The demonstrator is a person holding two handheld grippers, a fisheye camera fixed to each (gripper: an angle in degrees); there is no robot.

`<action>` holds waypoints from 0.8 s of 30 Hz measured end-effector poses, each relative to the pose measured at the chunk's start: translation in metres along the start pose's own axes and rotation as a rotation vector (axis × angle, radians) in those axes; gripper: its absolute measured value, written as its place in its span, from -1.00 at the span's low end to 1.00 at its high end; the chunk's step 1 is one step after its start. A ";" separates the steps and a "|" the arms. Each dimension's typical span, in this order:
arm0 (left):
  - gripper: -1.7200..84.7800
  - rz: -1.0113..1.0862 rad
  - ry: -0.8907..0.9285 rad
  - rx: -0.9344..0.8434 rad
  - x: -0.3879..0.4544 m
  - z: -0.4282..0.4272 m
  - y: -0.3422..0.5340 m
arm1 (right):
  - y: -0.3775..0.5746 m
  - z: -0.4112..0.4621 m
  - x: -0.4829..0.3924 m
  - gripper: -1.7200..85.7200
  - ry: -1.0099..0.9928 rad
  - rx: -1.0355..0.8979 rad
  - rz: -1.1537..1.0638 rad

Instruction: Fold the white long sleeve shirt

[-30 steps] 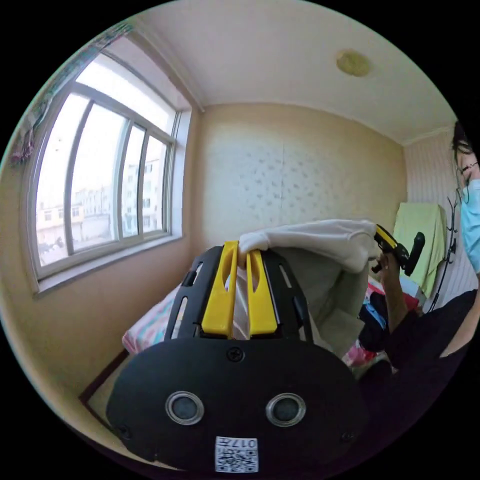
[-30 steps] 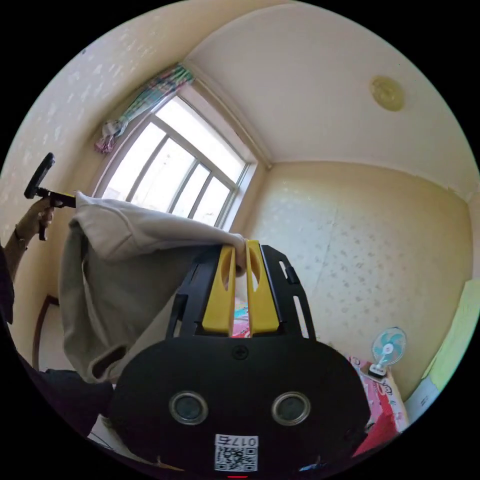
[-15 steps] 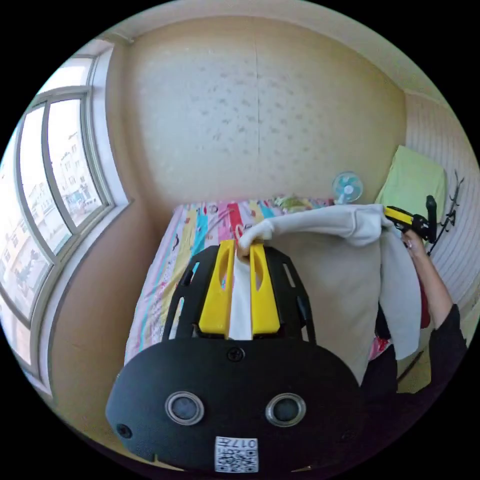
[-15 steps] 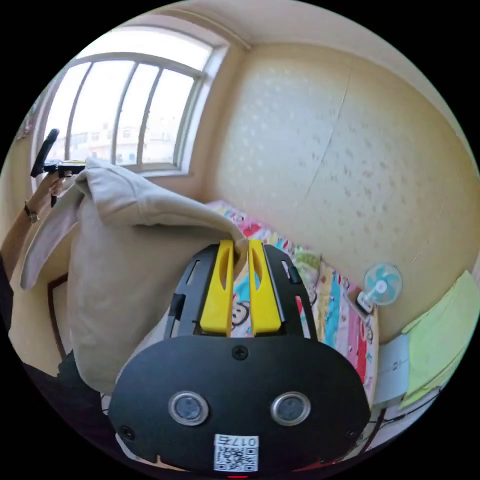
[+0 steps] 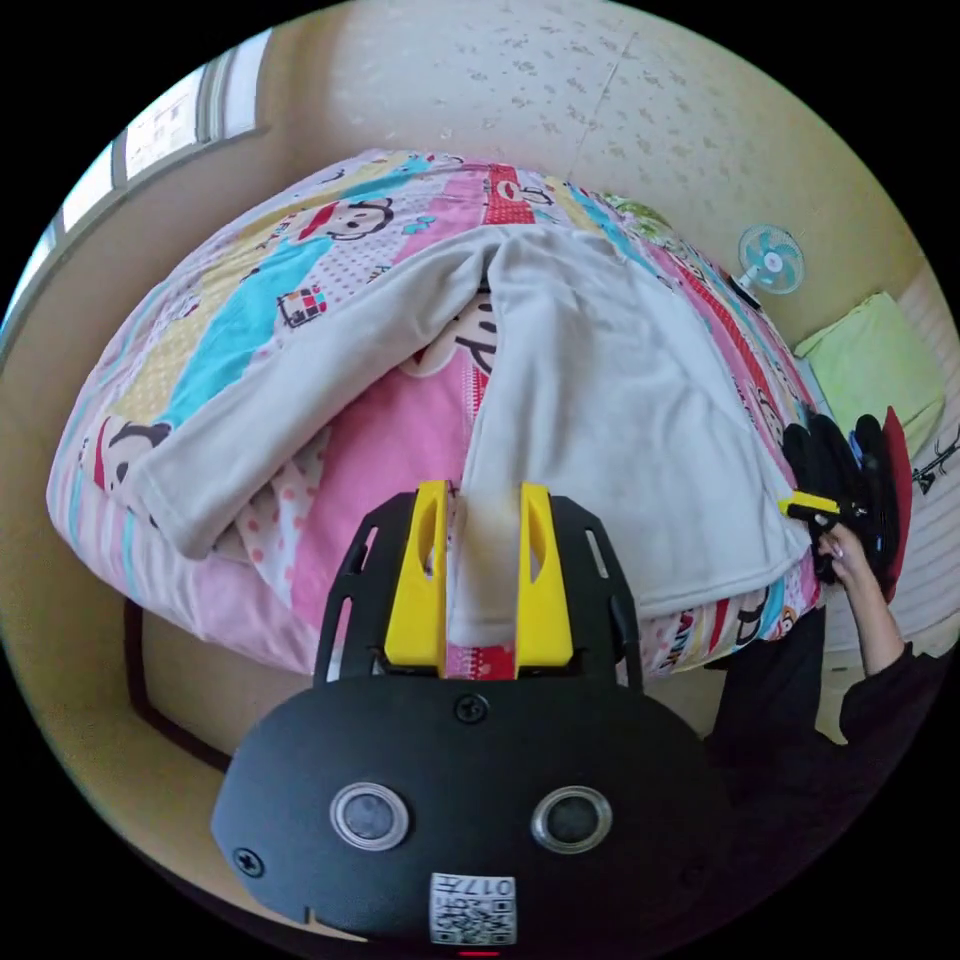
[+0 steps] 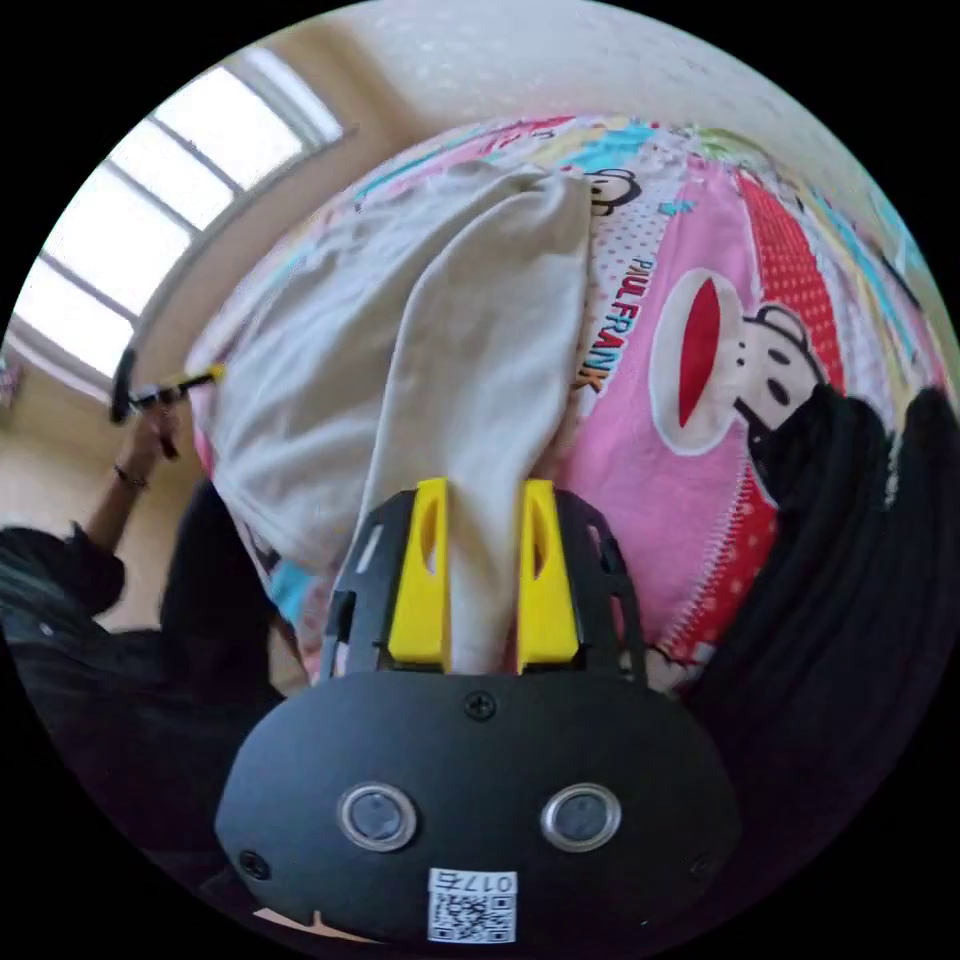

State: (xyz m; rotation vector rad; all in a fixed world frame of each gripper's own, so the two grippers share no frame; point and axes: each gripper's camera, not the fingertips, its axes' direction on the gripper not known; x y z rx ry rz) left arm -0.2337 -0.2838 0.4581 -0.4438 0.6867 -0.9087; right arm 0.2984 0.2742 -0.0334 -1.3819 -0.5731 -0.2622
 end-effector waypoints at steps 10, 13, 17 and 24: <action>-0.69 -0.144 0.175 0.009 -0.072 -0.048 -0.020 | -0.012 -0.220 0.085 -0.63 0.256 0.307 0.427; -0.68 -0.121 0.146 -0.020 -0.073 -0.043 -0.035 | 0.002 -0.149 0.036 -0.62 -0.110 0.268 0.331; -0.74 -0.028 0.053 -0.082 -0.076 -0.027 -0.051 | 0.028 -0.005 -0.039 -0.69 -0.267 0.012 0.331; -0.88 -0.045 0.458 -0.156 -0.114 -0.105 -0.031 | 0.127 -0.143 -0.075 -0.88 -0.119 0.069 0.221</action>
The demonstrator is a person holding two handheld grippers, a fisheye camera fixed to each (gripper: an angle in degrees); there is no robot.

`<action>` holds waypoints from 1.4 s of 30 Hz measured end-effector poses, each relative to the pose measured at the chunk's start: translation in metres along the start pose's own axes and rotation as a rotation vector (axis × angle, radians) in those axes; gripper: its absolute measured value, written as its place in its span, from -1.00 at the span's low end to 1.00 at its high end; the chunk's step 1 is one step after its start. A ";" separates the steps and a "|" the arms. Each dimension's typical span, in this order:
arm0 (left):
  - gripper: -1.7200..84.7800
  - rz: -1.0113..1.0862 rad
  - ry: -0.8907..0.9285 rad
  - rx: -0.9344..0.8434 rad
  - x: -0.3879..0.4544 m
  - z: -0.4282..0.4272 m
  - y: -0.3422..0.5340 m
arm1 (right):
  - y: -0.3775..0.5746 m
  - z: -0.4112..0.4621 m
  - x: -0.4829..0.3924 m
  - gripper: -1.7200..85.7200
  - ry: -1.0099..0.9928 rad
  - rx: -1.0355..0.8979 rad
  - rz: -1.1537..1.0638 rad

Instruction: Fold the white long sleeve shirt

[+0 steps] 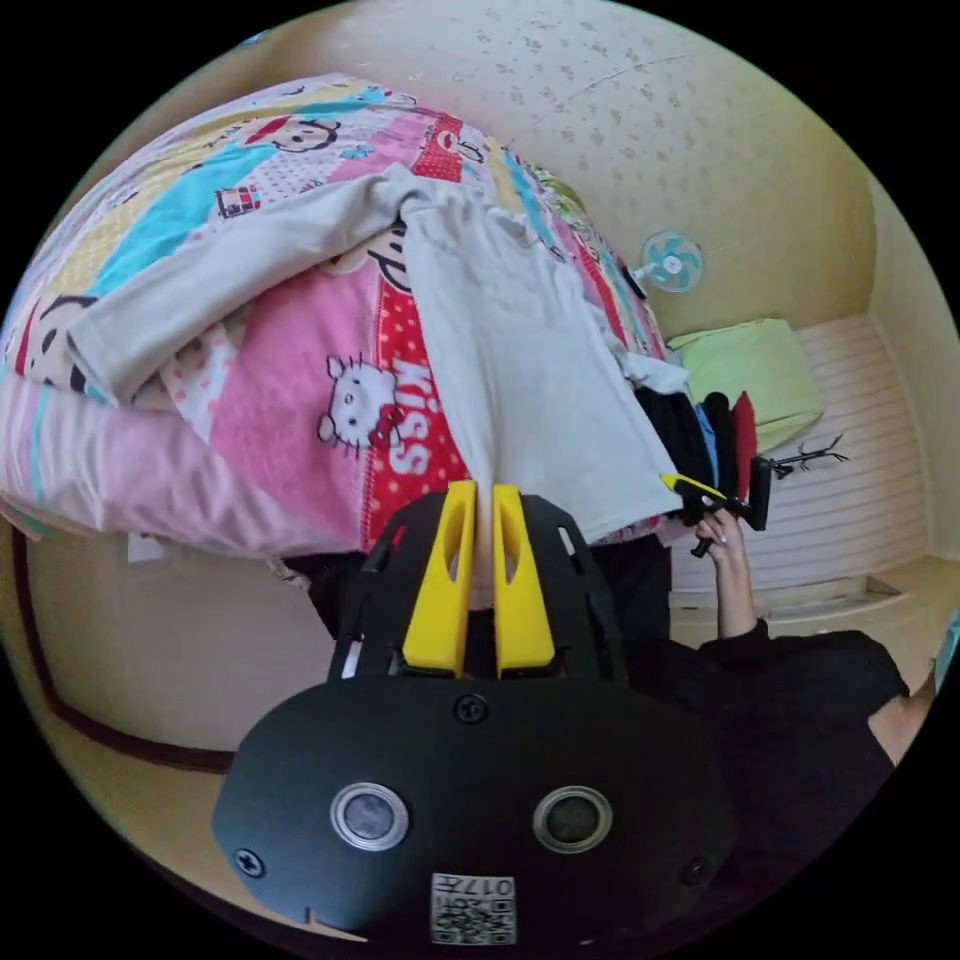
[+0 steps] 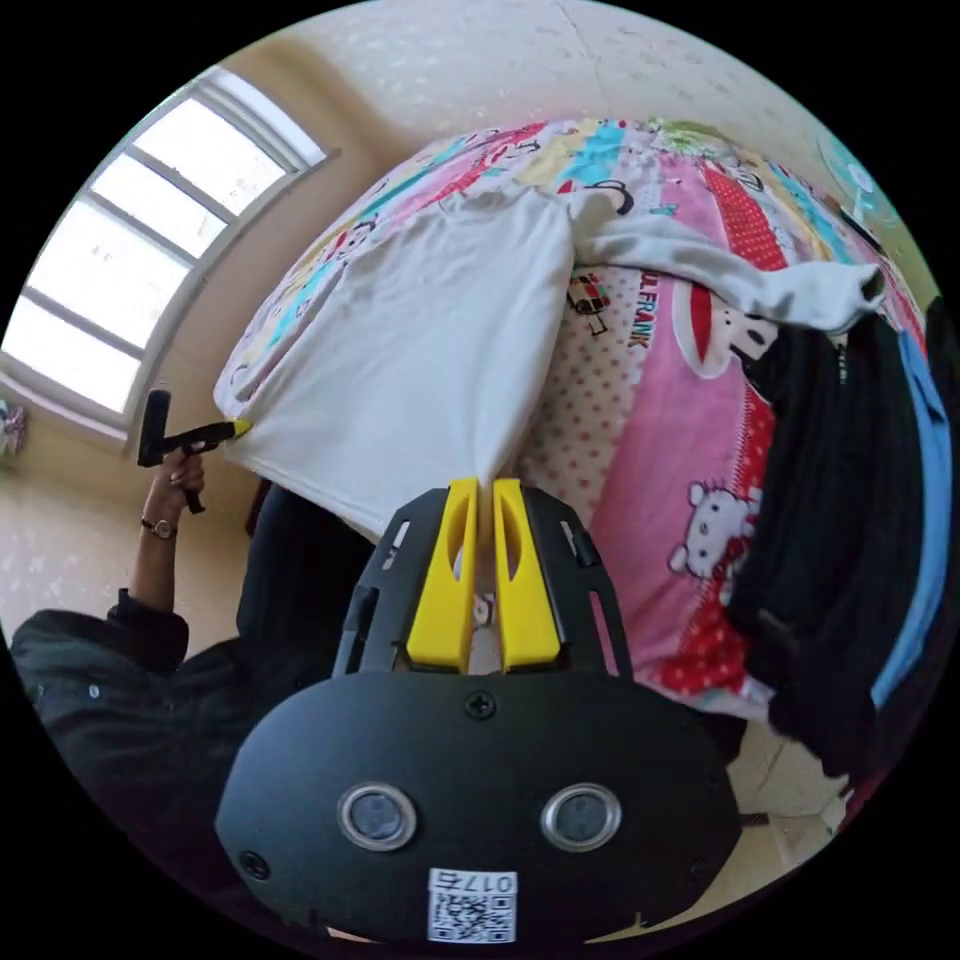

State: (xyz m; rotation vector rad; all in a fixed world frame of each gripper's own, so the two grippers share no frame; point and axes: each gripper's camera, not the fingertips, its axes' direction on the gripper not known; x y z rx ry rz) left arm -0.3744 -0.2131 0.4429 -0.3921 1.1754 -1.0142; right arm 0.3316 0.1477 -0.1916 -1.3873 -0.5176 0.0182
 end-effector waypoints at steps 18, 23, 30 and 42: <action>-0.86 -0.483 -0.334 0.475 -0.180 -0.133 -0.052 | 0.108 -0.051 0.031 -0.90 -0.176 -0.051 0.143; -0.83 -0.499 -0.451 0.886 -0.170 -0.246 0.051 | 0.121 -0.060 0.031 -0.90 -0.144 -0.073 0.137; -0.62 -0.867 0.131 0.931 -0.304 -0.206 0.164 | 0.122 -0.033 0.022 -0.90 -0.213 -0.147 0.122; -0.86 -0.828 0.462 1.223 -0.297 -0.180 0.182 | 0.153 -0.026 0.025 -0.91 -0.296 -0.148 0.118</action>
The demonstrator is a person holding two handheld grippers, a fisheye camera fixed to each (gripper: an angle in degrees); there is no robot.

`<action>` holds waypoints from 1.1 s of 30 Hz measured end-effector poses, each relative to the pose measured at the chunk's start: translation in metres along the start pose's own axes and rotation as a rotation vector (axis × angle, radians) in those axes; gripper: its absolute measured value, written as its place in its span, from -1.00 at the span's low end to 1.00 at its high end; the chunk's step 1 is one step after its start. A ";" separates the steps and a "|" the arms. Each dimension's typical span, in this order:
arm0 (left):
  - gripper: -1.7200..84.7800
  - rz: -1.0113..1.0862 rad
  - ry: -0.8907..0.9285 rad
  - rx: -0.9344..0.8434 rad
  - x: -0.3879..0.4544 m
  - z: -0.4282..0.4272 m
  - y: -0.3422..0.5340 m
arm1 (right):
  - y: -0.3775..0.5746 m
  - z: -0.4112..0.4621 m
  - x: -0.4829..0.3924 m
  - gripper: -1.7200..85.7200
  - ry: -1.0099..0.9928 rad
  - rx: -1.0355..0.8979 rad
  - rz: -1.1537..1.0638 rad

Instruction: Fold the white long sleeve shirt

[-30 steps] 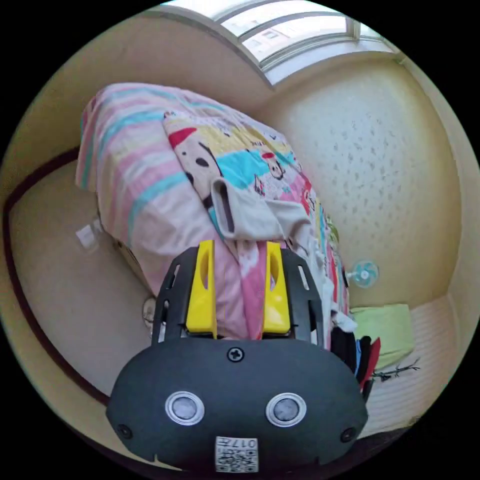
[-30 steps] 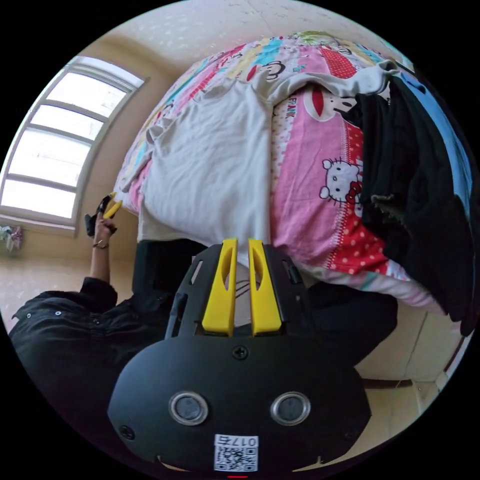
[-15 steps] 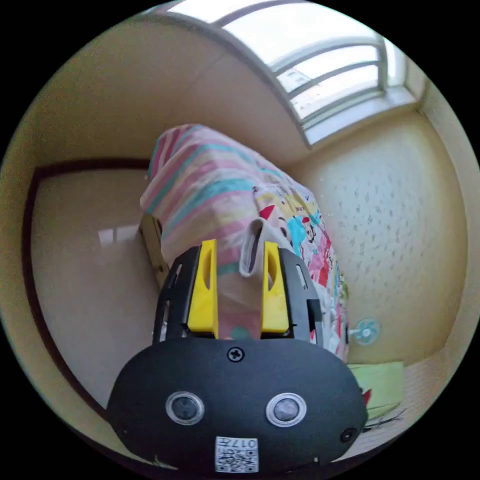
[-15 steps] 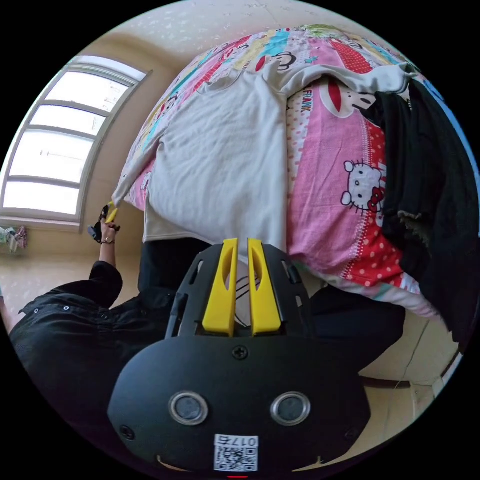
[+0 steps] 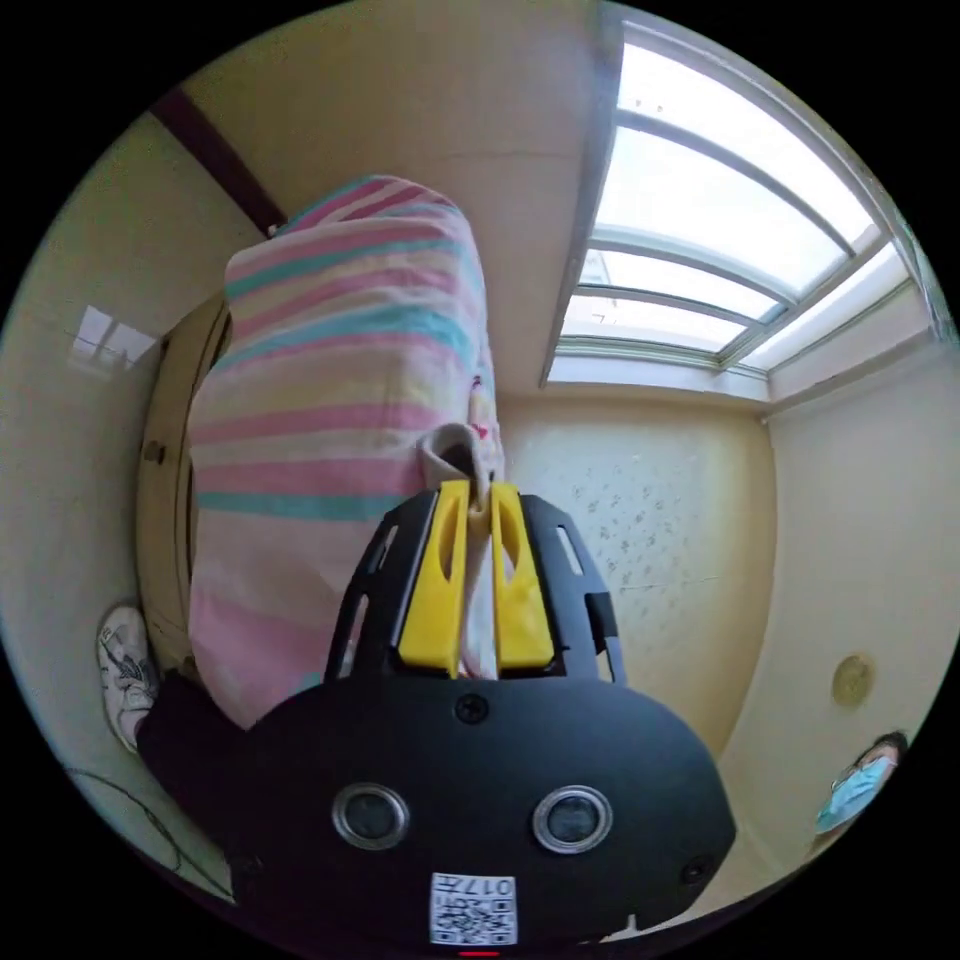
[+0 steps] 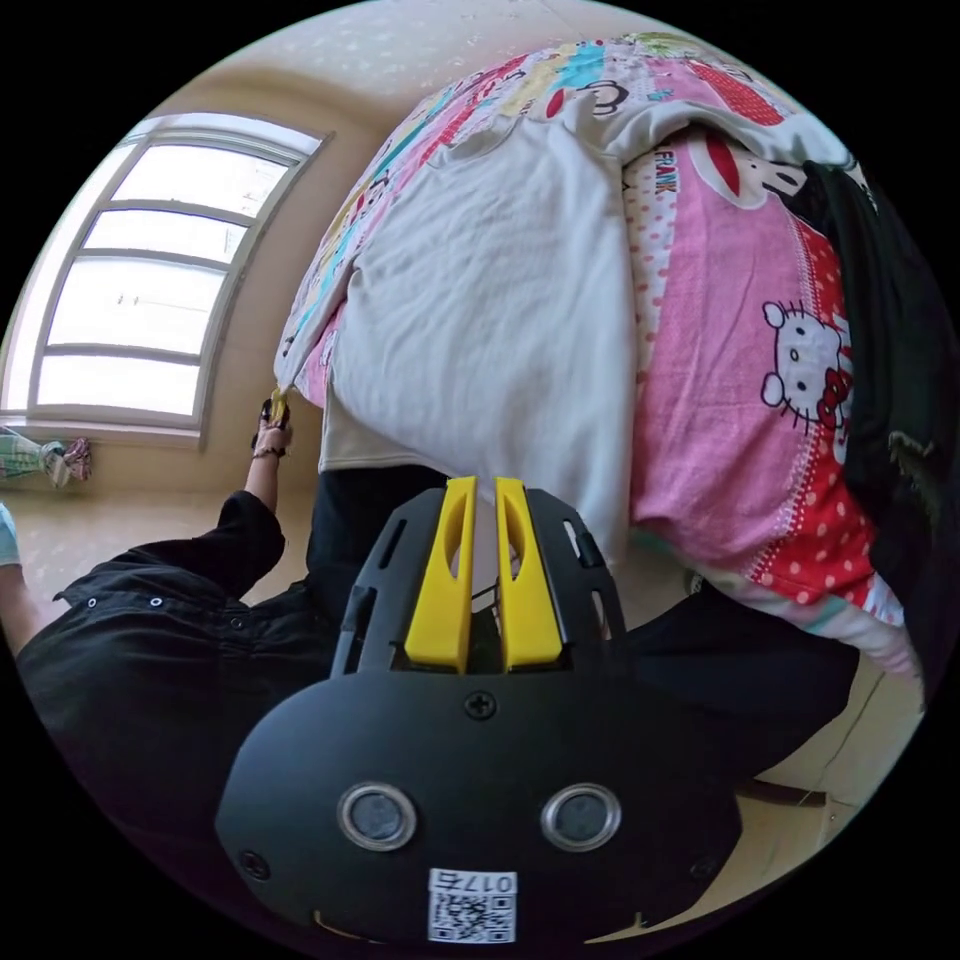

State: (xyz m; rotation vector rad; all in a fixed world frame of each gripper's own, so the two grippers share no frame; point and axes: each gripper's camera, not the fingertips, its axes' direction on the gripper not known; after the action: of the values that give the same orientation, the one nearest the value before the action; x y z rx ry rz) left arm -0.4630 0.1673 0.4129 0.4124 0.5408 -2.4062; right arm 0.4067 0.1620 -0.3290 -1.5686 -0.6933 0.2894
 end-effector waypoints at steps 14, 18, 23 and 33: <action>-0.76 0.838 0.372 -0.783 0.284 0.304 0.387 | 0.007 -0.010 -0.016 -0.83 0.153 0.168 -0.062; -0.73 0.856 0.239 -0.939 0.222 0.326 0.473 | -0.020 -0.033 -0.023 -0.74 0.290 0.303 -0.027; -0.73 0.753 0.025 -1.030 0.110 0.303 0.484 | -0.086 -0.058 -0.012 -0.67 0.402 0.486 0.085; -0.94 0.786 -0.187 -0.952 0.006 0.287 0.439 | -0.208 -0.081 0.057 -0.63 0.843 0.801 0.485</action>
State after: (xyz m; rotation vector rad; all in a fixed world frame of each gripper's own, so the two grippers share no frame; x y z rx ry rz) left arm -0.2314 -0.2864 0.5374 -0.0397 1.0969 -1.2287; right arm 0.4441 0.1258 -0.1042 -0.9086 0.4438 0.1913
